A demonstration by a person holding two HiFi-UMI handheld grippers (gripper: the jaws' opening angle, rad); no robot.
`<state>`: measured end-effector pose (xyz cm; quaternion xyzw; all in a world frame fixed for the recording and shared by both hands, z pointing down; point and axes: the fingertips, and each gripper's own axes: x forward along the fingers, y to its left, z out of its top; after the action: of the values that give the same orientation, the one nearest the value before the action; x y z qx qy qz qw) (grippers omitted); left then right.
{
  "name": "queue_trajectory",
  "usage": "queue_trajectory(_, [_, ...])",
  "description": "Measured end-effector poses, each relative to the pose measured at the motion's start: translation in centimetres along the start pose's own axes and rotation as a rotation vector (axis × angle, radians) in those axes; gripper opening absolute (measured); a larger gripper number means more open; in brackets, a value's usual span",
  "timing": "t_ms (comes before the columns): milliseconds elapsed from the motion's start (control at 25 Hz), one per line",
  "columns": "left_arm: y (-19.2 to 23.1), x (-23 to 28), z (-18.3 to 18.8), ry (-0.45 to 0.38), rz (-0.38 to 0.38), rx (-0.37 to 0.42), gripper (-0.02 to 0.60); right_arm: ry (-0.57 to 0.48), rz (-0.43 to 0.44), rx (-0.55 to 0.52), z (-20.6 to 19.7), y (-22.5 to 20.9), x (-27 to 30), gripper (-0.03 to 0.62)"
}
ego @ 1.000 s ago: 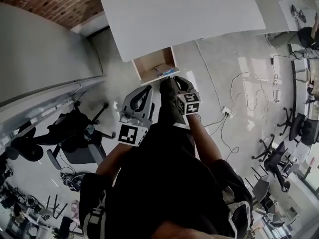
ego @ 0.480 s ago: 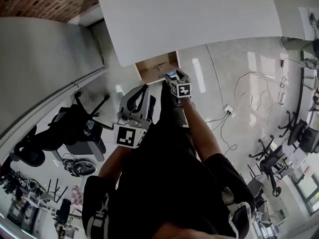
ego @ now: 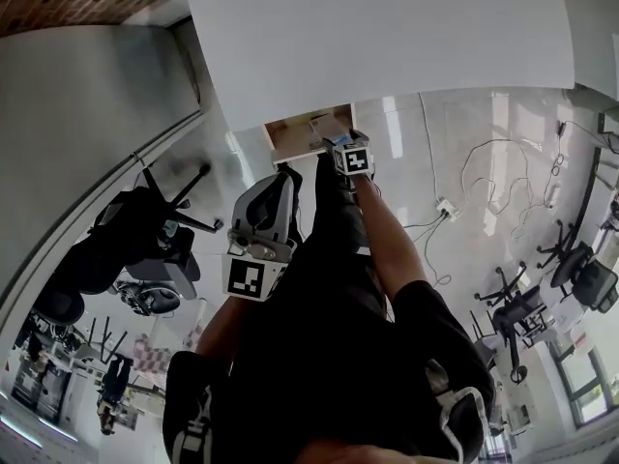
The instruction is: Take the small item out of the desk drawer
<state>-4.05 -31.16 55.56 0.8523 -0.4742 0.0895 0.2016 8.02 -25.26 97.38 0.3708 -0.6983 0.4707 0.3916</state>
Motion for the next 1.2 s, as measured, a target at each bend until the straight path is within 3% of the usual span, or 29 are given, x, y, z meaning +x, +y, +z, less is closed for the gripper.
queue_trajectory(320, [1.2, 0.8, -1.3, 0.021, 0.035, -0.046, 0.009, 0.133, -0.027, -0.022, -3.9, -0.5, 3.7, 0.383])
queue_trajectory(920, [2.5, -0.9, -2.4, 0.033, 0.060, -0.059, 0.009, 0.149, -0.061, 0.020, -3.8, -1.1, 4.6, 0.382])
queue_trajectory(1200, [2.6, -2.1, -2.2, 0.013, 0.064, -0.061, 0.009, 0.159, -0.084, -0.012, -3.6, -1.3, 3.9, 0.380])
